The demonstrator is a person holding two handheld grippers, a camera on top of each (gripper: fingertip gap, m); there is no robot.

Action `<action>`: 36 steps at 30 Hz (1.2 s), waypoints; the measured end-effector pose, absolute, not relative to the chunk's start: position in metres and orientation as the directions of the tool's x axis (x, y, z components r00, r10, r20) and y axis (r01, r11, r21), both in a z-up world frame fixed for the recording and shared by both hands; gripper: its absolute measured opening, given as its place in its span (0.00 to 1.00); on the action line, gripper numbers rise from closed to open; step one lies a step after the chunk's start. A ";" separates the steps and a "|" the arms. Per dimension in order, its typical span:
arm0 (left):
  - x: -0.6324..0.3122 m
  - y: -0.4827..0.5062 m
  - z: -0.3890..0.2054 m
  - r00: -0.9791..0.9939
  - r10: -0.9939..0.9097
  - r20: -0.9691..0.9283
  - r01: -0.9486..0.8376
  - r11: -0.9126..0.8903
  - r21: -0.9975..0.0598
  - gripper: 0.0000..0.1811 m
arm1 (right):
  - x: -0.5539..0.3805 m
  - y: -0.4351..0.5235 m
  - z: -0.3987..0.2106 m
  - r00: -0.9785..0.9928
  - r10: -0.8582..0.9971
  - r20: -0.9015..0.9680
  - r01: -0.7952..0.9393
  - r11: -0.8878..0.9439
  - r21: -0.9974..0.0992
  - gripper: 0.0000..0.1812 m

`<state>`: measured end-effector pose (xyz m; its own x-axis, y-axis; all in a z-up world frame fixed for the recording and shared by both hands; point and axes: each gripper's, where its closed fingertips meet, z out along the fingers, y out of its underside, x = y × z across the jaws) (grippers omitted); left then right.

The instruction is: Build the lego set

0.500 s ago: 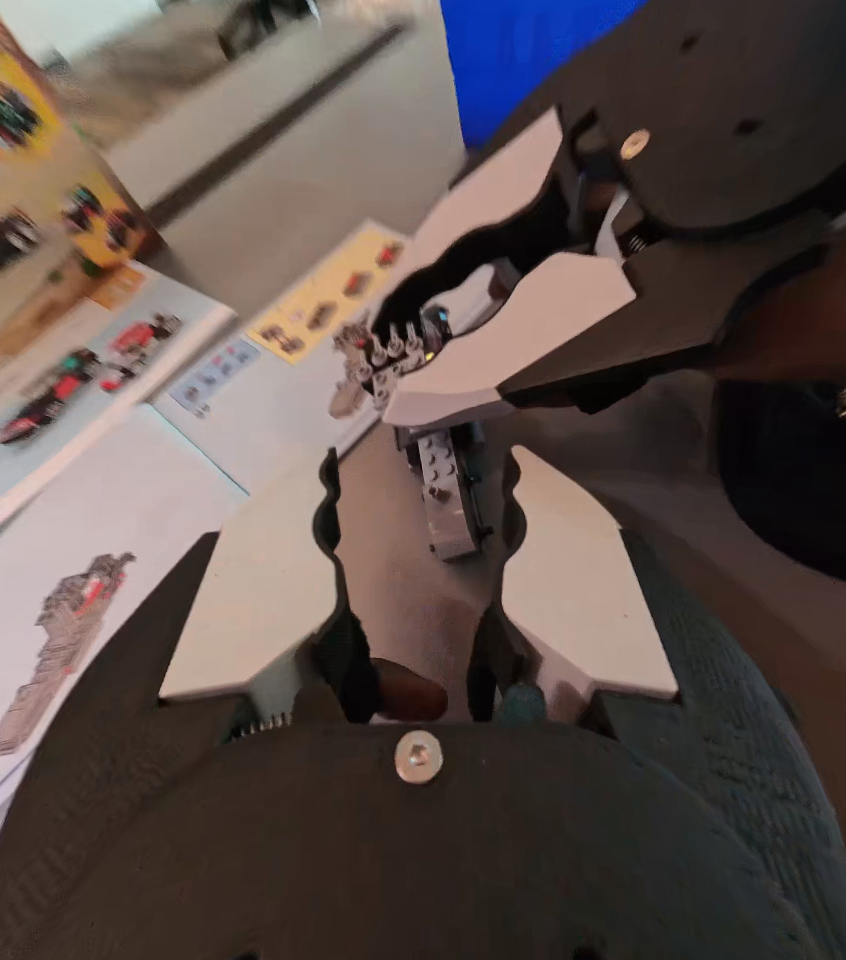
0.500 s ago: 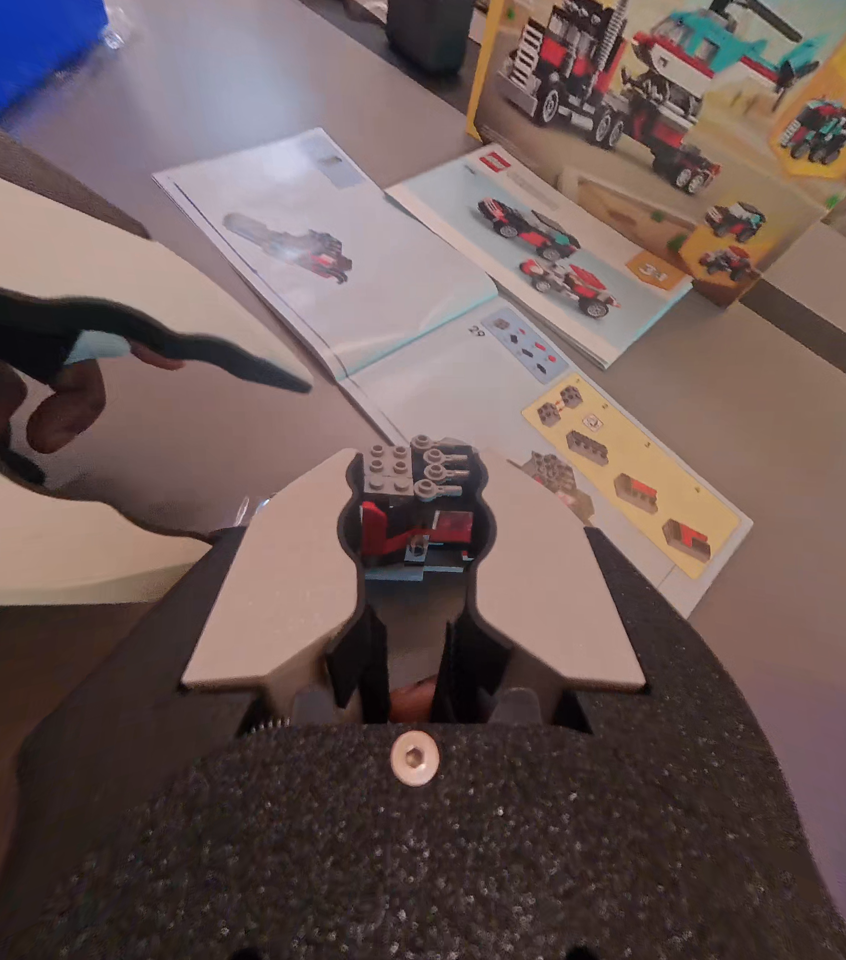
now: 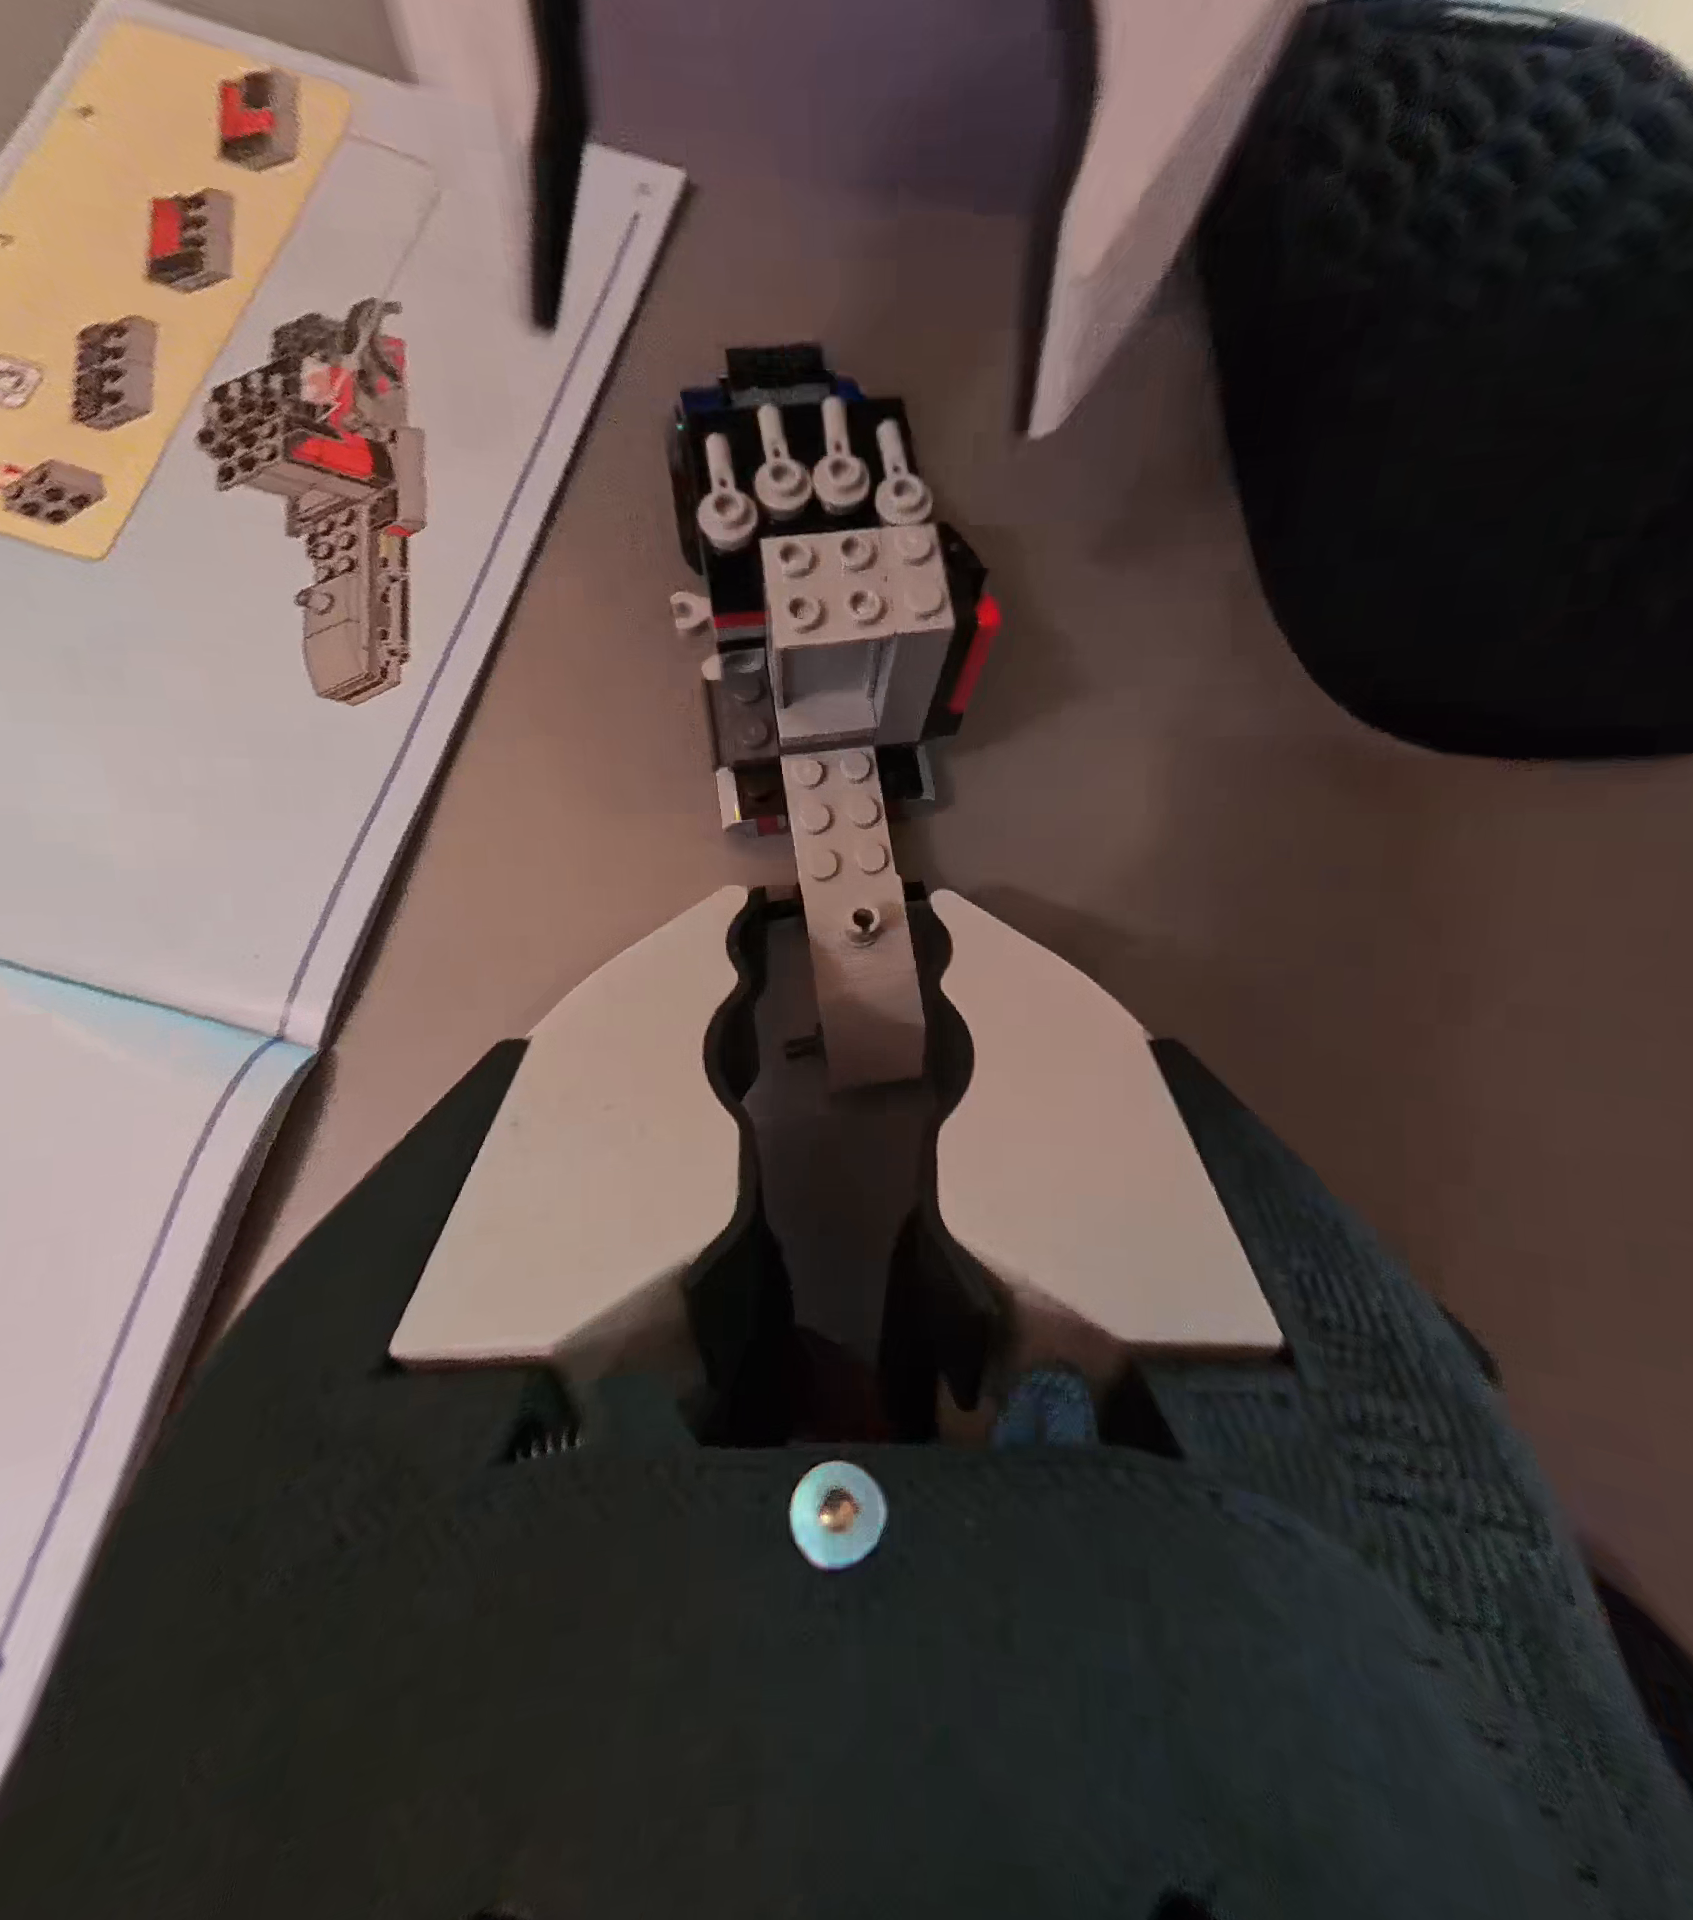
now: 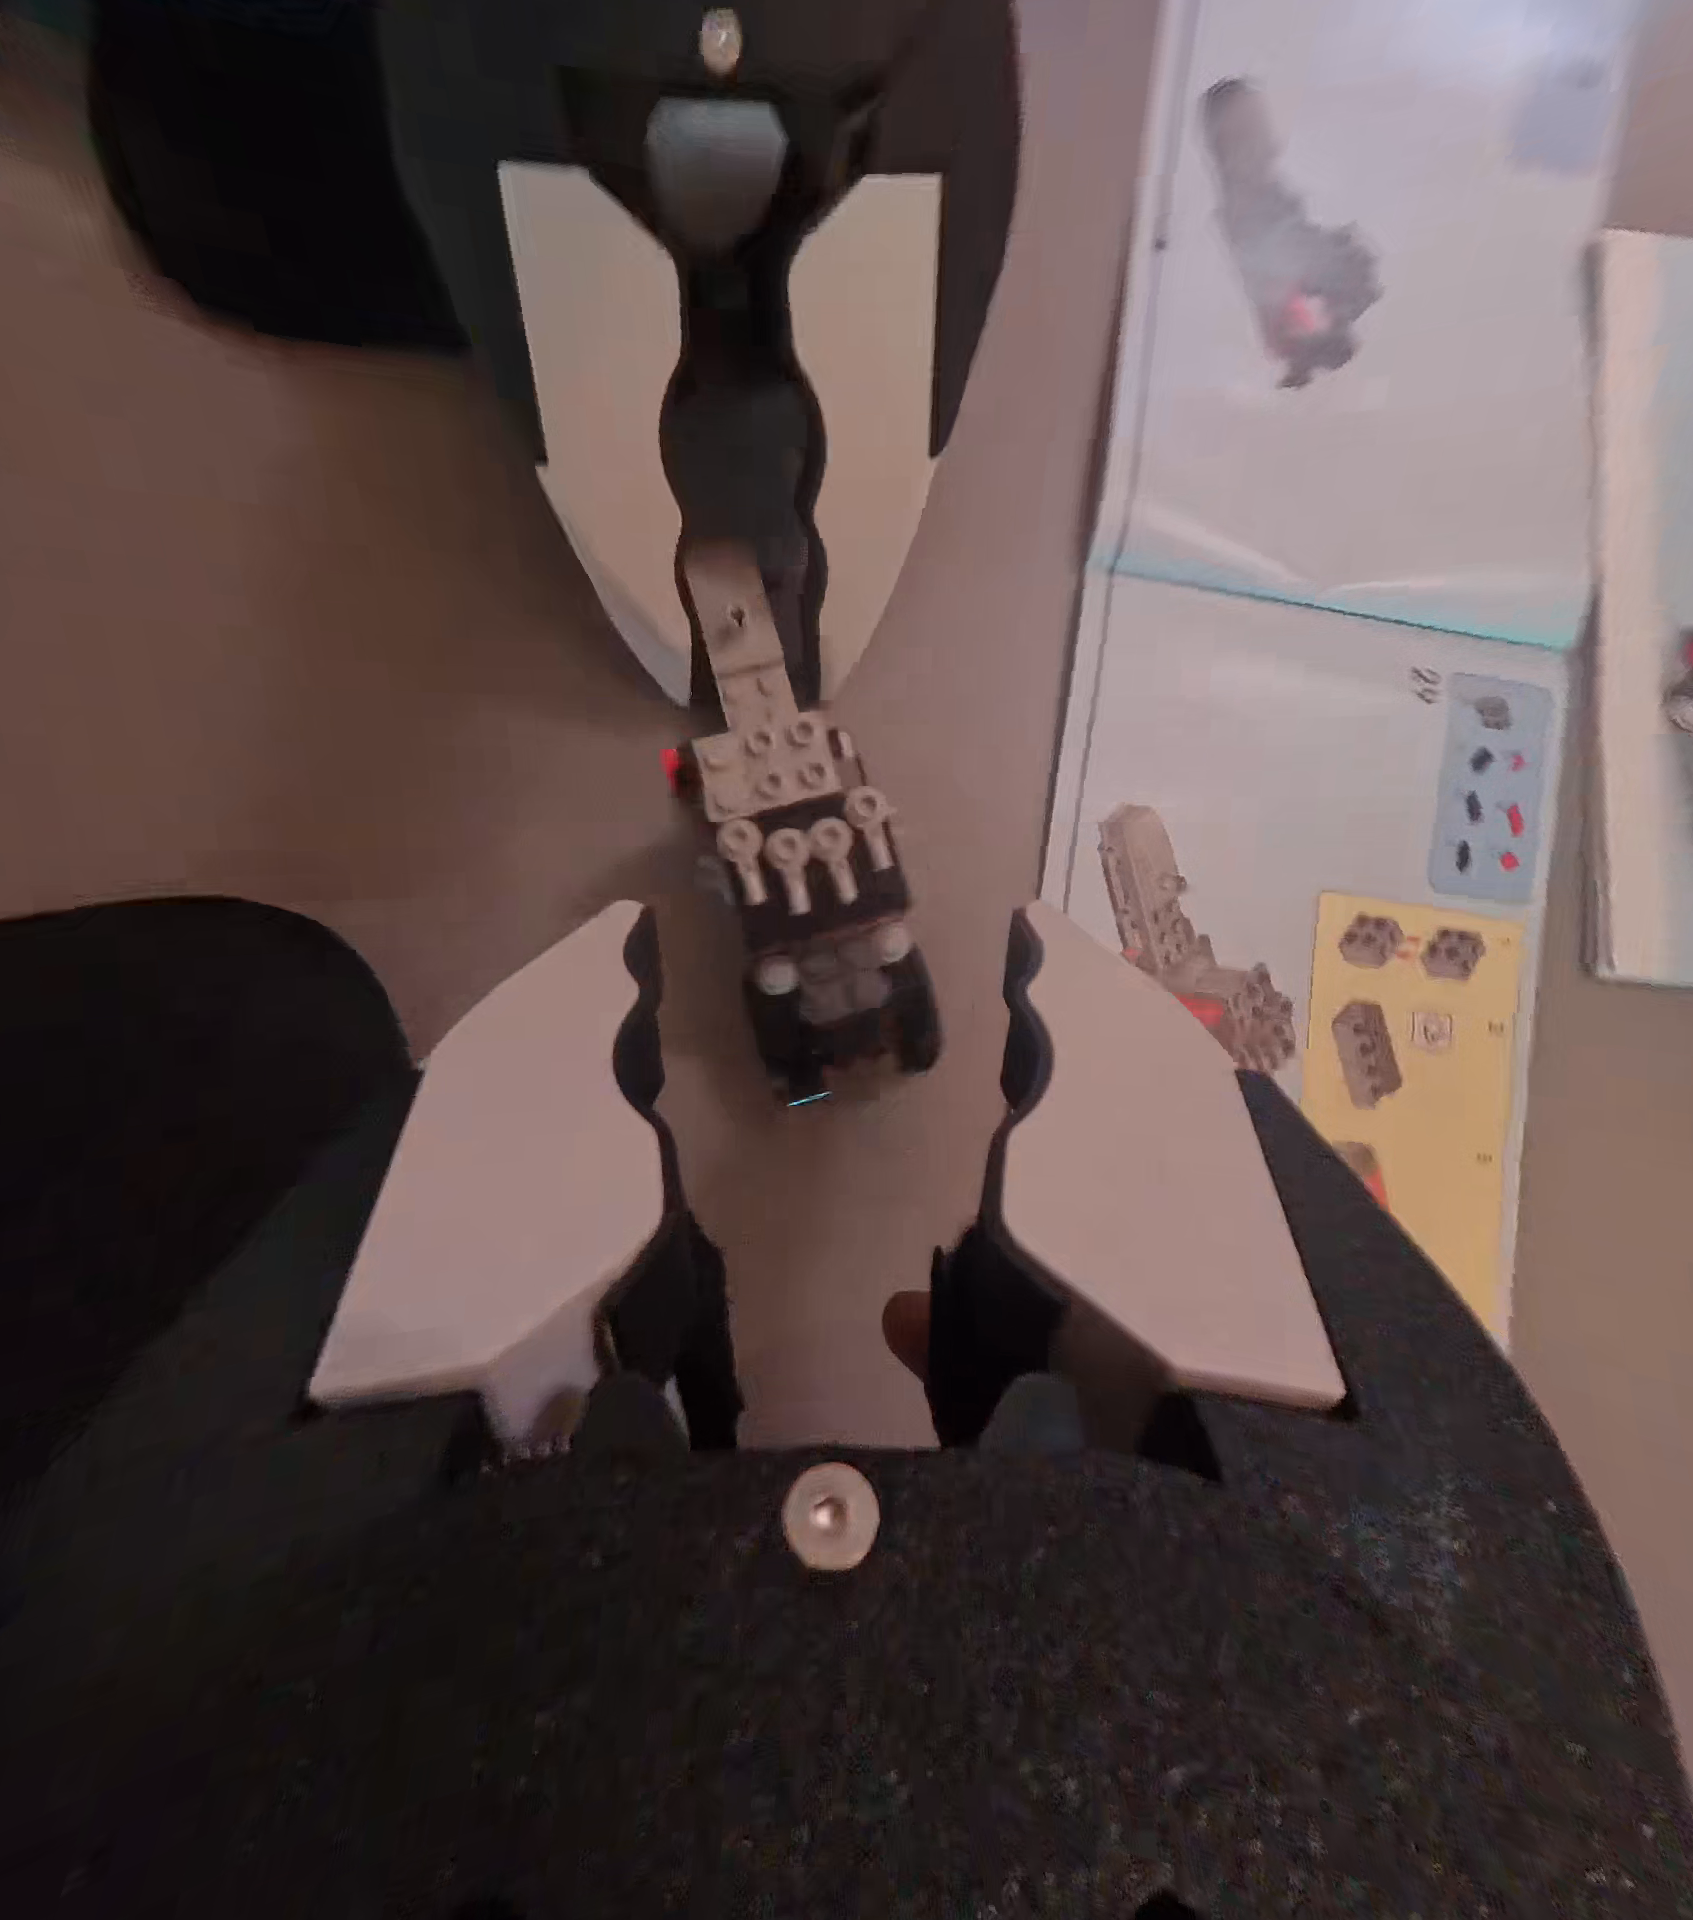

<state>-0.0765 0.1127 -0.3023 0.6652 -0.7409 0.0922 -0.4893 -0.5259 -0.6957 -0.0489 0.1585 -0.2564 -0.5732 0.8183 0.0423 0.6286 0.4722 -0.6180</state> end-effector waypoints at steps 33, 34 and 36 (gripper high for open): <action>-0.132 0.086 -0.155 0.791 -0.339 0.509 0.574 0.127 -0.809 0.41 | -0.079 0.126 -0.177 -0.467 0.515 -0.719 0.390 -0.609 -0.690 0.26; -0.126 0.087 -0.158 0.753 -0.355 0.554 0.625 0.124 -0.770 0.41 | -0.079 0.123 -0.168 -0.491 0.518 -0.701 0.324 -0.638 -0.699 0.26; -0.101 0.092 -0.164 0.664 -0.444 0.602 0.686 0.041 -0.726 0.40 | -0.077 0.114 -0.154 -0.537 0.519 -0.665 0.221 -0.674 -0.705 0.26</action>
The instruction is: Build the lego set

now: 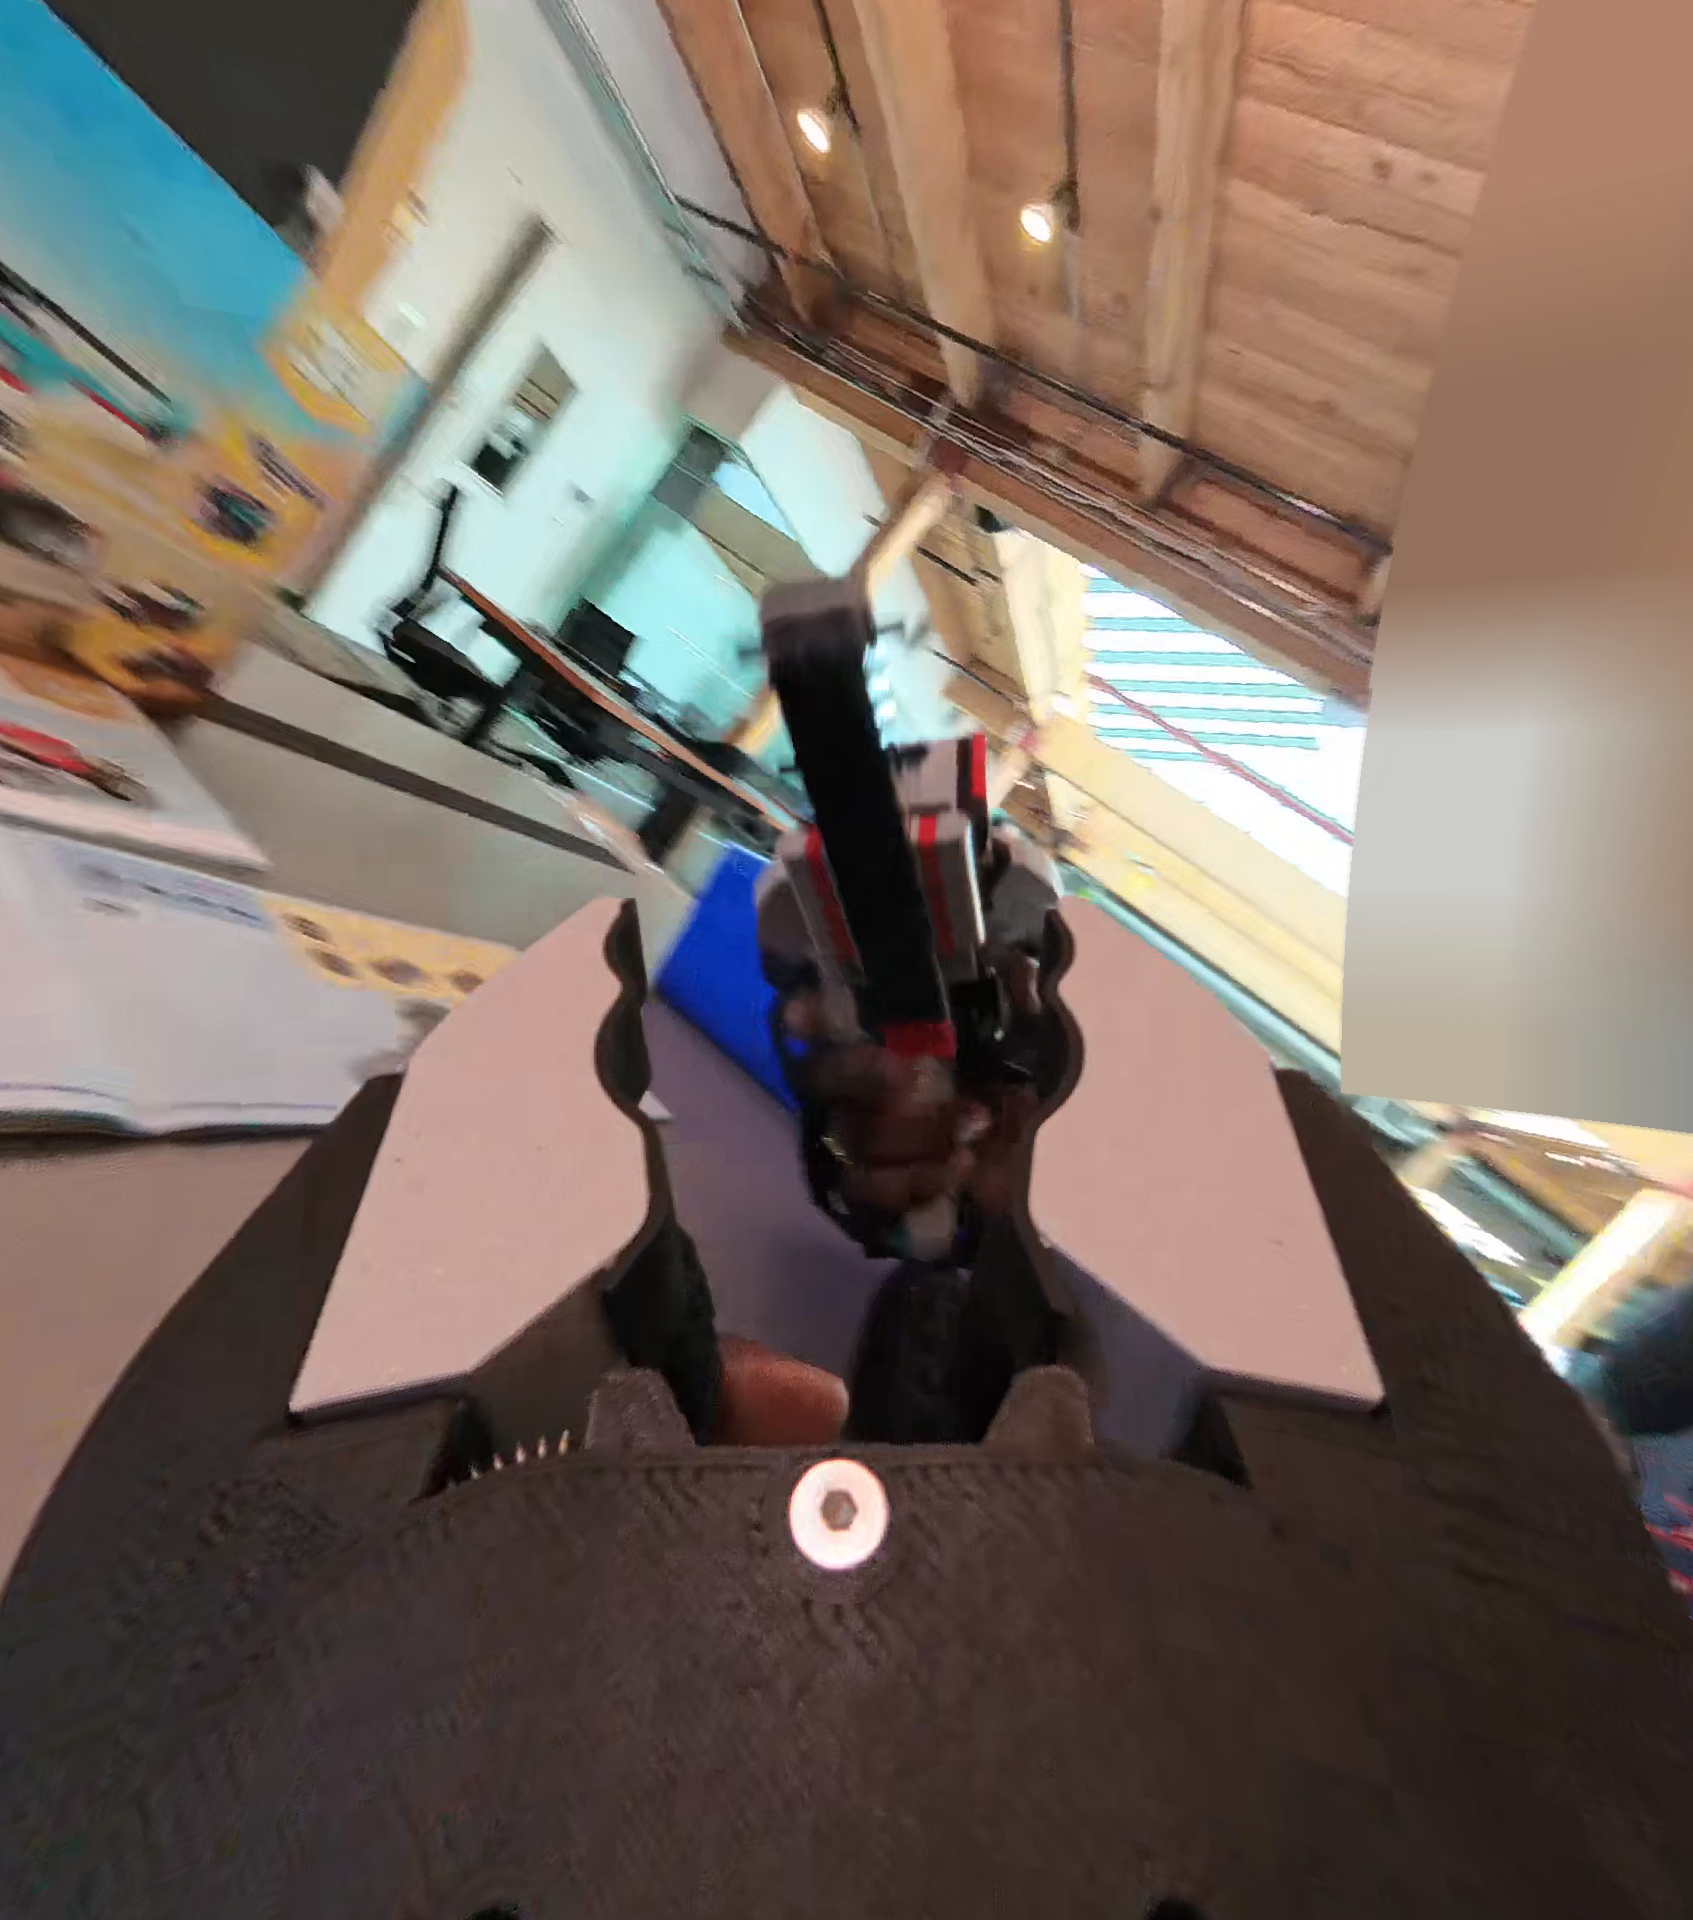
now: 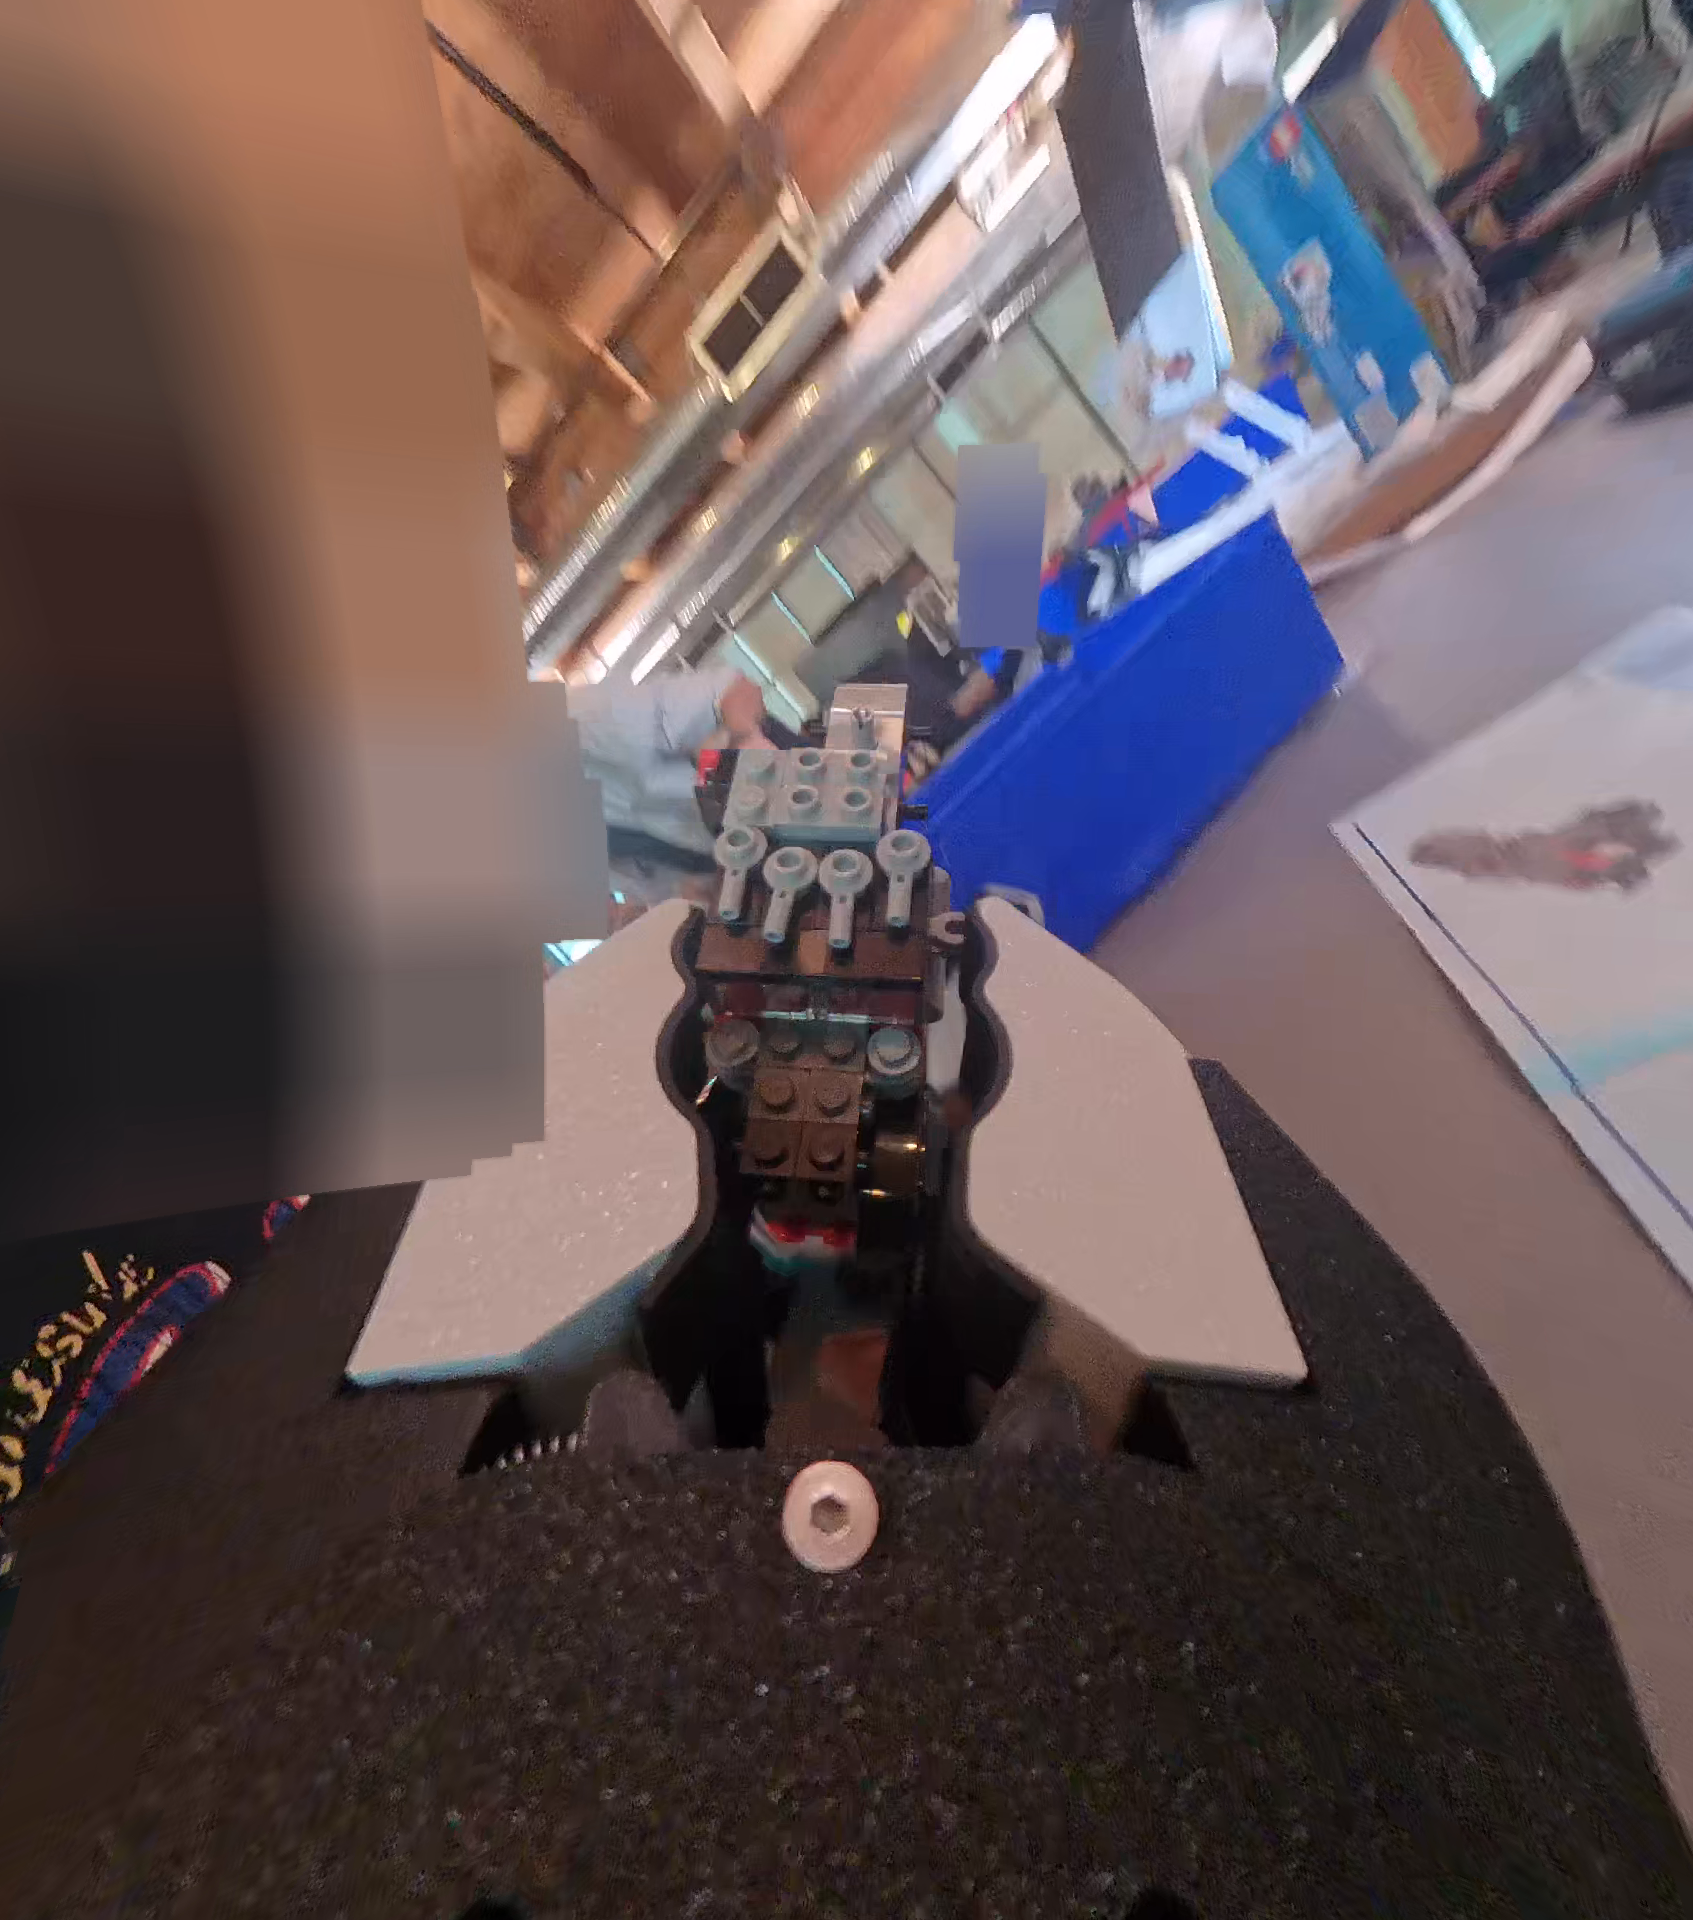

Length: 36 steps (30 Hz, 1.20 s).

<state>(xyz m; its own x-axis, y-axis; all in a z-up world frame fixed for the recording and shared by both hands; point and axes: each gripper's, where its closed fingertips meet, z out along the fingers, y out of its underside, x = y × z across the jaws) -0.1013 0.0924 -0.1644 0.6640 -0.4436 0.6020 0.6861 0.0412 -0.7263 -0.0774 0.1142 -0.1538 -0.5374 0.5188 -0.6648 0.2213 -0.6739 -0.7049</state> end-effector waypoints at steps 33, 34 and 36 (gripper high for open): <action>-0.055 0.079 -0.144 0.538 -0.740 0.405 0.667 0.079 -0.741 0.21 | -0.064 0.076 -0.138 -0.508 0.808 -0.299 -0.020 -0.358 -0.934 0.26; -0.055 0.078 -0.144 0.542 -0.741 0.397 0.663 0.087 -0.744 0.21 | -0.064 0.075 -0.138 -0.509 0.814 -0.282 -0.017 -0.337 -0.941 0.26; -0.054 0.077 -0.144 0.569 -0.733 0.373 0.639 0.109 -0.761 0.21 | -0.063 0.073 -0.134 -0.502 0.832 -0.236 -0.028 -0.288 -0.957 0.30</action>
